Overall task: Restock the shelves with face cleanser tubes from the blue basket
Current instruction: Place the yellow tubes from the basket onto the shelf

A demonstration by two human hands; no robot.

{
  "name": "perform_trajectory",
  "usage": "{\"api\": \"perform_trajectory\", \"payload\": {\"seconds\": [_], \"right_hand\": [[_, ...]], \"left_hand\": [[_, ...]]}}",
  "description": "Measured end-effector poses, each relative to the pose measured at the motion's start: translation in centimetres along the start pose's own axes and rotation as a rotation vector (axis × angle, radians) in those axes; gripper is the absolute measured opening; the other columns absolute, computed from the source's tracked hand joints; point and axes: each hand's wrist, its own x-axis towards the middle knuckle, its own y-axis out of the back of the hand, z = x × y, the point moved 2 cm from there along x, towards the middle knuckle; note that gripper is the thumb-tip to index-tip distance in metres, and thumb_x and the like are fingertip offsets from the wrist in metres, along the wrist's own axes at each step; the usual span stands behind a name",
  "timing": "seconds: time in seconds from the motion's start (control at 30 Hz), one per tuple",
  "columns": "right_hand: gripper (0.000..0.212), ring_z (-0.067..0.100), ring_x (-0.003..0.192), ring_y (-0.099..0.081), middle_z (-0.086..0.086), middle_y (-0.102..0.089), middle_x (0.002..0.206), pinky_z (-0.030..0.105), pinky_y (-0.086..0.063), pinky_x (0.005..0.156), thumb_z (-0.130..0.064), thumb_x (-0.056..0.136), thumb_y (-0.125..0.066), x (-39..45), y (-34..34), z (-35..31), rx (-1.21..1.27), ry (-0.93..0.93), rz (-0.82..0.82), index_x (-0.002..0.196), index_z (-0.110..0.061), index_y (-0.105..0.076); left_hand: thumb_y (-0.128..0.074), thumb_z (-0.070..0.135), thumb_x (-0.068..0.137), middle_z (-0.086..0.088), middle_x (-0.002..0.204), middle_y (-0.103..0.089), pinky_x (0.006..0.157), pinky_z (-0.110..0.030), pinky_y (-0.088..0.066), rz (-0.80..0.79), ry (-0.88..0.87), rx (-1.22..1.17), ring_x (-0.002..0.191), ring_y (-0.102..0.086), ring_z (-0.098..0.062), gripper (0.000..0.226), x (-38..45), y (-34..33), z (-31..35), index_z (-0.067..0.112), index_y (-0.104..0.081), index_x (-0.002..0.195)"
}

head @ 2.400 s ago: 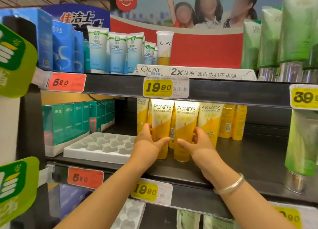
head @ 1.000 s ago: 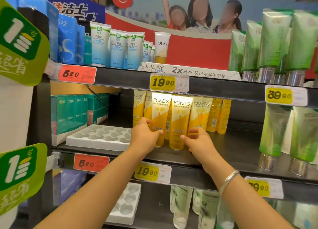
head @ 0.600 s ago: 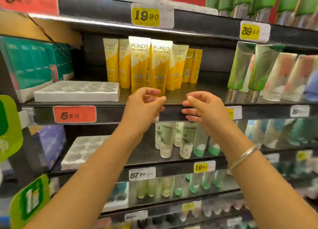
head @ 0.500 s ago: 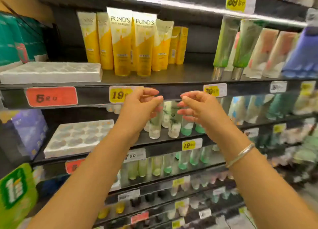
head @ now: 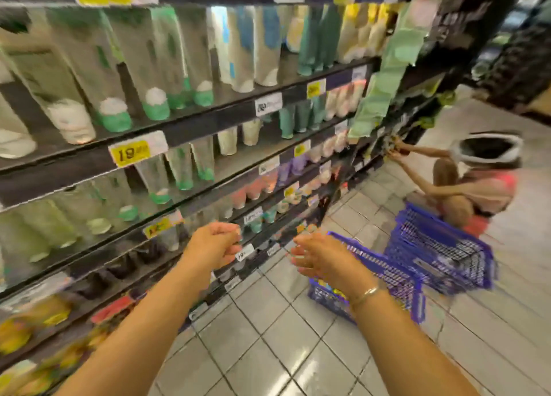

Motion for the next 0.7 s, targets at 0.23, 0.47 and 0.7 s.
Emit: {"api": "perform_trajectory", "payload": {"seconds": [0.23, 0.47, 0.7], "right_hand": [[0.021, 0.012, 0.048, -0.047, 0.002, -0.053, 0.059, 0.017, -0.033, 0.049, -0.005, 0.092, -0.044, 1.1, 14.6, 8.9, 0.287, -0.198, 0.216, 0.076, -0.015, -0.054], [0.018, 0.013, 0.048, -0.051, 0.007, -0.052, 0.065, 0.020, -0.036, 0.051, -0.005, 0.093, -0.045, 4.7, 29.7, 13.3, 0.387, -0.302, 0.388, 0.078, -0.013, -0.052], [0.009, 0.017, 0.064, -0.055, 0.005, -0.057, 0.075, 0.027, -0.043, 0.061, -0.013, 0.093, -0.049, 9.5, 41.2, 17.9, 0.398, -0.466, 0.493, 0.102, -0.011, -0.051]], "left_hand": [[-0.054, 0.007, 0.091, -0.004, 0.069, -0.057, 0.049, -0.016, -0.044, -0.128, 0.200, 0.069, 0.050, -0.058, -0.008, 0.016, 2.1, -14.2, -6.1, 0.014, -0.056, 0.077], [-0.057, 0.004, 0.088, -0.002, 0.074, -0.061, 0.057, -0.020, -0.047, -0.189, 0.274, 0.136, 0.060, -0.060, -0.011, 0.013, 5.5, -28.8, -9.4, 0.016, -0.057, 0.081], [-0.057, 0.011, 0.089, -0.004, 0.089, -0.068, 0.055, -0.021, -0.050, -0.253, 0.399, 0.259, 0.075, -0.066, -0.013, 0.008, 11.1, -38.7, -14.4, 0.015, -0.064, 0.089]]}}
